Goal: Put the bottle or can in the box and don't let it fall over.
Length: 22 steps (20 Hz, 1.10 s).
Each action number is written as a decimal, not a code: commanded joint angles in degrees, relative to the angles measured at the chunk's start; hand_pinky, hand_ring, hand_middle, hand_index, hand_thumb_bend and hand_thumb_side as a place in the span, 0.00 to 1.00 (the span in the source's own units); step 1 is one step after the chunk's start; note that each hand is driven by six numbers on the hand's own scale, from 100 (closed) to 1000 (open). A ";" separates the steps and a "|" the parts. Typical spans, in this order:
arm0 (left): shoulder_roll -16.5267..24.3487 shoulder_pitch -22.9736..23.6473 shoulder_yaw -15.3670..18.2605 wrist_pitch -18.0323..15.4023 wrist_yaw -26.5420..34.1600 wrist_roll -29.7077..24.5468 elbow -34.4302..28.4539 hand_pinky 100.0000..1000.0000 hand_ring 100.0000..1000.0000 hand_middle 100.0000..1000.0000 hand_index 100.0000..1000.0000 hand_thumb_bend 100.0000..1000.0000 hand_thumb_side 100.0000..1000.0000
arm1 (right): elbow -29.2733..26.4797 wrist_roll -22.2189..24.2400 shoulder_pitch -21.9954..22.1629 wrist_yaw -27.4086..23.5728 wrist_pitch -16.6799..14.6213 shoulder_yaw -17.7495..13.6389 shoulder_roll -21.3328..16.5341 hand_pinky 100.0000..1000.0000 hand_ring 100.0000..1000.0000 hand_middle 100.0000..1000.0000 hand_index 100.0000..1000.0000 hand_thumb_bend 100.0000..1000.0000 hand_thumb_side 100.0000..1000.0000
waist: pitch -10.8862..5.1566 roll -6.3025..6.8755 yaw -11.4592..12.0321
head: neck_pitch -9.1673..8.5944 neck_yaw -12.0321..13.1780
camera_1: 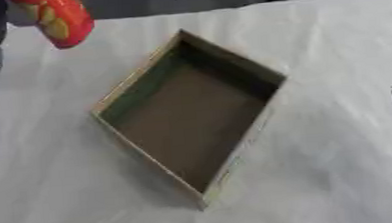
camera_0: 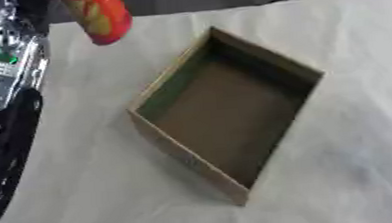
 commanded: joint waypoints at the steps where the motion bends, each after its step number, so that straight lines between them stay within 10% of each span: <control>1: -0.79 0.75 -2.23 2.38 0.11 -0.02 -7.06 0.22 0.07 0.00 0.02 0.00 0.21 | -1.38 -0.65 0.10 -0.53 -0.24 -1.18 -2.19 0.83 0.76 0.92 0.83 0.43 0.00 | -1.73 -0.18 0.33 | 0.58 -0.83; 10: -5.19 5.52 -7.08 6.37 -3.15 -1.38 -13.81 0.22 0.06 0.00 0.02 0.00 0.24 | -1.38 -1.10 0.61 -0.57 -0.72 -1.45 -2.48 0.83 0.76 0.92 0.83 0.43 0.00 | -2.20 -0.25 1.32 | 0.87 -1.95; 22: -12.23 7.12 -11.00 2.83 -8.37 -1.22 -12.33 0.21 0.06 0.00 0.02 0.00 0.25 | -1.38 -1.32 0.18 -0.66 -0.88 -1.47 -2.17 0.83 0.76 0.92 0.83 0.44 0.00 | -1.76 -0.54 1.17 | -0.18 -3.12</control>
